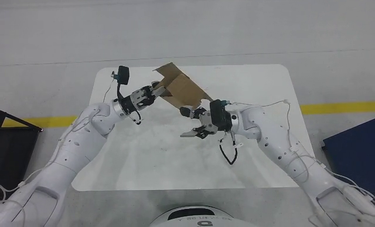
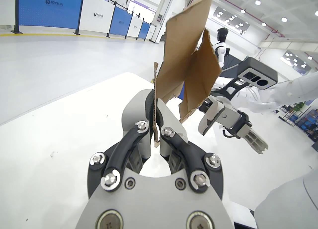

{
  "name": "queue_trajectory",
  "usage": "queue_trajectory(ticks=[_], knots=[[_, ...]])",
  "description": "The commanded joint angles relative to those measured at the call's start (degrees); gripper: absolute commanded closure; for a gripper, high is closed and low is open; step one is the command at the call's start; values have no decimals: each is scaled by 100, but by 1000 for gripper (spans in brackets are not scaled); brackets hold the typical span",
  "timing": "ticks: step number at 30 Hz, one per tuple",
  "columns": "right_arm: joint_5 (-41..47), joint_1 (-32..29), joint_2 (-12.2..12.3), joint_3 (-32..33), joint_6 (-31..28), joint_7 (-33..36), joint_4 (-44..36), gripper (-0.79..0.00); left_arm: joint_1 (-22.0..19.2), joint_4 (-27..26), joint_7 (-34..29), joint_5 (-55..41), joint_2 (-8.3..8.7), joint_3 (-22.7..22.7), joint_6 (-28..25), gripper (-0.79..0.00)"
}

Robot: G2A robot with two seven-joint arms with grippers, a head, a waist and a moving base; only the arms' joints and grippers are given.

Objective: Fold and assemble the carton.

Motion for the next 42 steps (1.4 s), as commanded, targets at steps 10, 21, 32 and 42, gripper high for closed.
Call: queue_trajectory(ticks=[10, 21, 32, 42], knots=[[-862, -902, 360, 1674, 695, -1573, -369, -576, 83, 87, -41, 281, 160, -1, 0, 0], [-973, -563, 129, 737, 532, -513, -220, -514, 105, -118, 511, 689, 246, 101, 0, 0], [-995, -62, -198, -189, 237, -336, -12, -474, -45, -148, 562, 405, 257, 238, 0, 0], [-1317, -624, 106, 1208, 641, -1814, -534, -785, 33, -394, 620, -734, 372, 583, 0, 0]])
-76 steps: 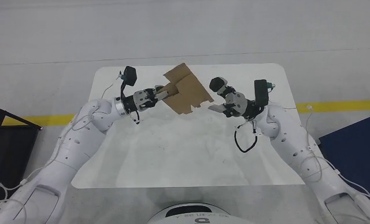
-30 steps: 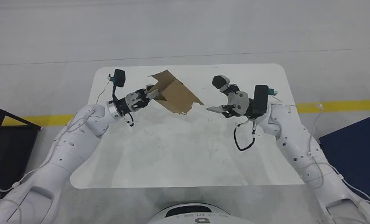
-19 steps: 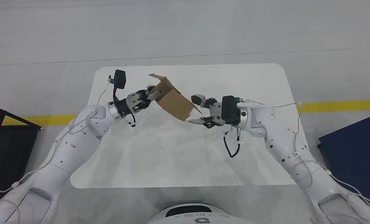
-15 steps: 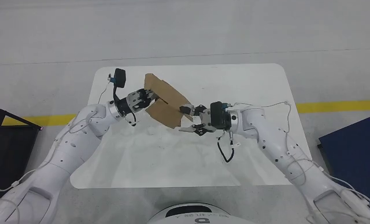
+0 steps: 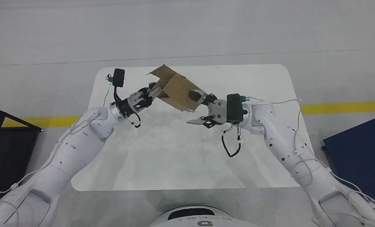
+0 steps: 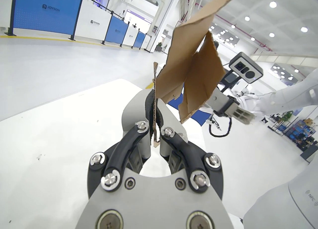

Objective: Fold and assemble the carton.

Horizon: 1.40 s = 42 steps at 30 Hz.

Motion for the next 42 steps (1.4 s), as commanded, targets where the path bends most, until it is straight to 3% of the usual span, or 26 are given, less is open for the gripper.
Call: queue_trajectory(ticks=[1, 36, 38, 42], knots=[[-9, -261, 81, 406, 64, -431, -196, -785, 16, -144, -52, -363, 41, 93, 0, 0], [58, -332, 93, 471, 71, -530, -225, -785, 17, -164, -69, -410, 50, 105, 0, 0], [427, -407, 118, 647, -132, -616, -54, -785, 34, -184, -73, -390, 49, 82, 75, 0], [421, -499, 278, 1405, -114, 111, 223, -785, 230, -326, -69, -531, 56, -85, 0, 0]])
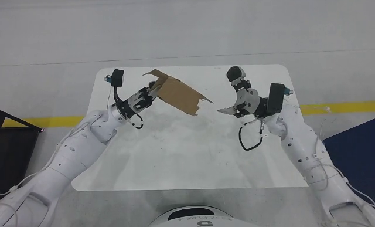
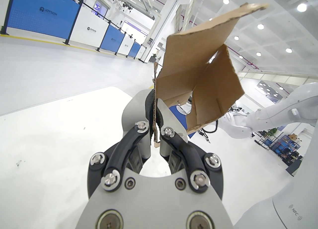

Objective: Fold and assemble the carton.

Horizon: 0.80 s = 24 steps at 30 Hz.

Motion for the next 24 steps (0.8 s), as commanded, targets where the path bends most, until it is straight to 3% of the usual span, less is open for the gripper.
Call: queue_trajectory(ticks=[1, 5, 11, 15, 24], knots=[[132, -57, 66, 358, -70, 496, 66, -785, 63, -34, -62, -201, -1, -51, -49, 0], [235, -174, 157, 721, -115, 1374, -96, -785, 61, -81, -349, -505, -21, -74, -49, 0], [290, -236, 152, 696, -86, 1430, -124, -785, 204, -278, -430, -416, -36, -218, 92, 0], [271, -387, 138, 741, 387, 1511, -177, -785, 335, -294, -635, -1033, -58, -220, -49, 0], [417, -529, 95, 815, 1239, 1903, -445, -785, 110, 163, -2411, -3344, -238, 315, -49, 0]])
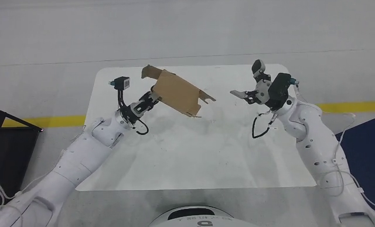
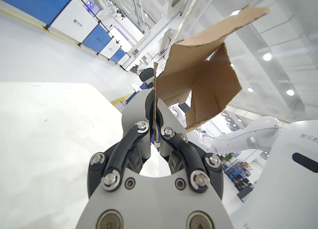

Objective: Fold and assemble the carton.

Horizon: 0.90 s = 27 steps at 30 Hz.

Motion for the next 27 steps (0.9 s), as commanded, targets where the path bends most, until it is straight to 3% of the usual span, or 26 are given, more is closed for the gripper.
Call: queue_trajectory(ticks=[1, 10, 18, 27], knots=[[-16, -26, -4, -22, 63, 173, -154, -785, -78, 140, -373, -491, -73, 138, 0, 0], [-11, -46, -32, -135, 186, 702, -468, -785, -389, 733, -1647, -1640, -410, 372, 0, 0], [-62, 152, -70, -434, -91, 1119, -770, -785, -453, 1012, -2186, -1979, -619, 232, 0, 0], [-159, 490, -183, -997, 66, 1577, -903, -785, -365, 1144, -2727, -2260, -796, -13, 0, 0]])
